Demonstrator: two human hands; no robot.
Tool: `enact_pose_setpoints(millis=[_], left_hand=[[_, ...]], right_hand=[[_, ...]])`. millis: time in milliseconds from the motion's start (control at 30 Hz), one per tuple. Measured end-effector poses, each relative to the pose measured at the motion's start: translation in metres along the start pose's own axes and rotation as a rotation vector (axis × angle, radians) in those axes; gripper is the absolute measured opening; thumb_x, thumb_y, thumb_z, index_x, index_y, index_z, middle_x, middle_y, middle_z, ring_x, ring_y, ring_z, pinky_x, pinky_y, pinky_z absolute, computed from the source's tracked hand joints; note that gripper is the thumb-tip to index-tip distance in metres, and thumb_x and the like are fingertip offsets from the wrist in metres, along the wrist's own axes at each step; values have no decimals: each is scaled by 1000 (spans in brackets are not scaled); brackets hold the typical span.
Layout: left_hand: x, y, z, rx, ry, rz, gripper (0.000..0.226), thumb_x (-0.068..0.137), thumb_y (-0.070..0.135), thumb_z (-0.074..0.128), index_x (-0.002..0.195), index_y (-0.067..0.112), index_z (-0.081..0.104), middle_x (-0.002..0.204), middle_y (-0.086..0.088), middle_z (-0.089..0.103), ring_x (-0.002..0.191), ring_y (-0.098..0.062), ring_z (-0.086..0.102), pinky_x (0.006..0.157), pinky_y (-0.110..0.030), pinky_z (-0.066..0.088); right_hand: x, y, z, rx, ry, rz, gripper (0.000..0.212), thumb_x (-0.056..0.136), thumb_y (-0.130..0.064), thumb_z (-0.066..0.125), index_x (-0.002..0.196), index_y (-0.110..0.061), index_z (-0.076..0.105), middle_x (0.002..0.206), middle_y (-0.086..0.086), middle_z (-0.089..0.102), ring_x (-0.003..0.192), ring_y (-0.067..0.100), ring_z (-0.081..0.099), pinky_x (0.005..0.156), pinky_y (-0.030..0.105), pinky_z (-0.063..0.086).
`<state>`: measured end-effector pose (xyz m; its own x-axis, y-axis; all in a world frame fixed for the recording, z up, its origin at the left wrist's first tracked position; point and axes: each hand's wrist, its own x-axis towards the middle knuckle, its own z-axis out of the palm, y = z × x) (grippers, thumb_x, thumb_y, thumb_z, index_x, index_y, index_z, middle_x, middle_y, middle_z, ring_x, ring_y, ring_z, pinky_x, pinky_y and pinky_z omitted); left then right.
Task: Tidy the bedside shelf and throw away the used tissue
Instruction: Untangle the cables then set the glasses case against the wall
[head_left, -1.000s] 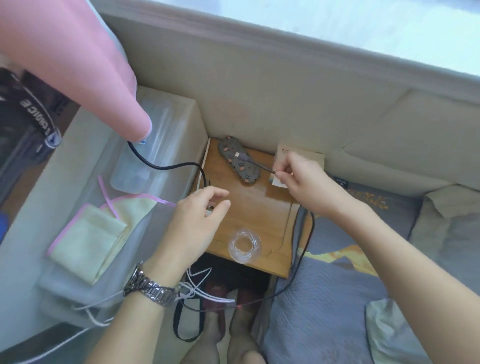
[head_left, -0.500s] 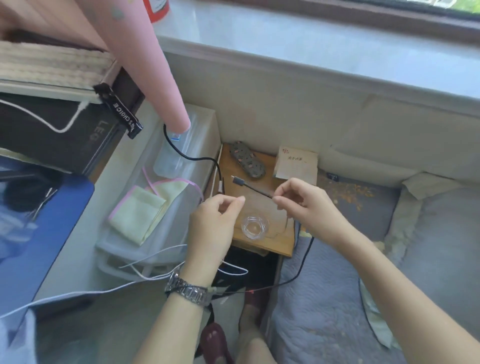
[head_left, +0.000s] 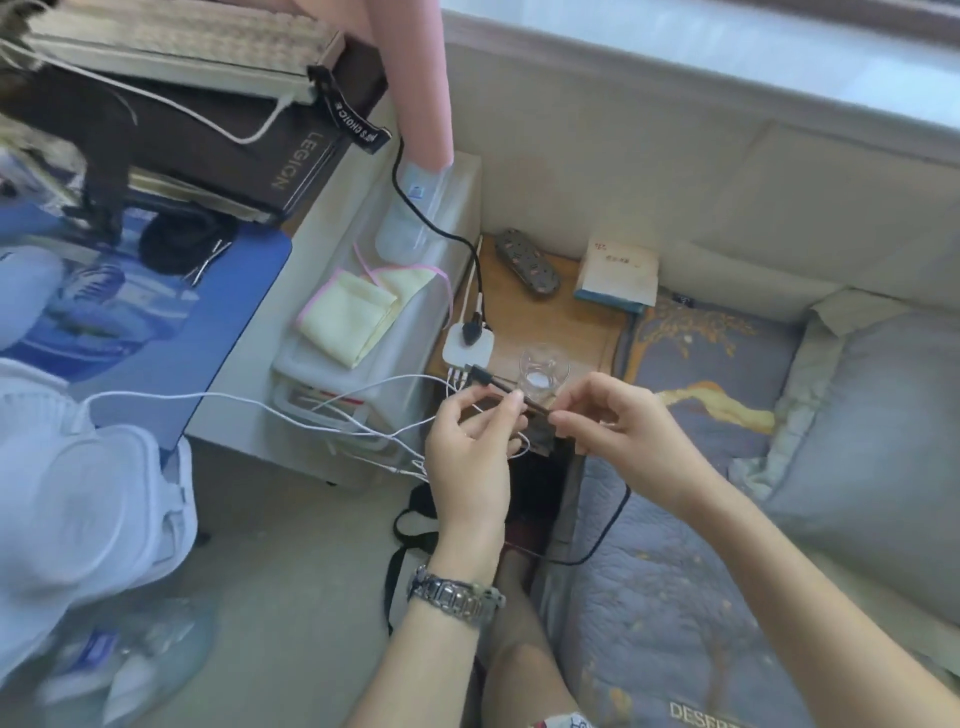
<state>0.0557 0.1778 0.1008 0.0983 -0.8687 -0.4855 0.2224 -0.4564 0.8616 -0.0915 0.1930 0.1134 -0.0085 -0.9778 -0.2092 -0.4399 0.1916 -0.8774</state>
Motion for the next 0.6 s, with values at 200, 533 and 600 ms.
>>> enact_pose_setpoints(millis=[200, 533, 600], left_hand=[[-10, 2, -22, -171, 130, 31, 25, 81, 6, 68, 102, 15, 57, 75, -2, 74, 73, -19, 73, 65, -23, 57], [3, -6, -57, -190, 262, -49, 28, 83, 11, 67, 107, 15, 53, 89, -6, 70, 69, -13, 73, 63, -23, 58], [7, -7, -67, -204, 221, -107, 27, 82, 15, 68, 107, 12, 56, 91, -8, 71, 68, -14, 72, 61, -24, 59]], right_hand=[[-14, 0, 24, 26, -72, 16, 7, 86, -16, 66, 92, -17, 62, 76, 8, 69, 63, 11, 62, 60, 20, 53], [-21, -1, 24, -84, 12, -58, 2, 83, -19, 70, 84, -20, 68, 64, -1, 61, 54, 2, 49, 56, 8, 40], [-17, -6, 26, -117, 37, -95, 2, 82, -17, 70, 84, -18, 69, 64, 1, 62, 54, 2, 48, 54, 6, 39]])
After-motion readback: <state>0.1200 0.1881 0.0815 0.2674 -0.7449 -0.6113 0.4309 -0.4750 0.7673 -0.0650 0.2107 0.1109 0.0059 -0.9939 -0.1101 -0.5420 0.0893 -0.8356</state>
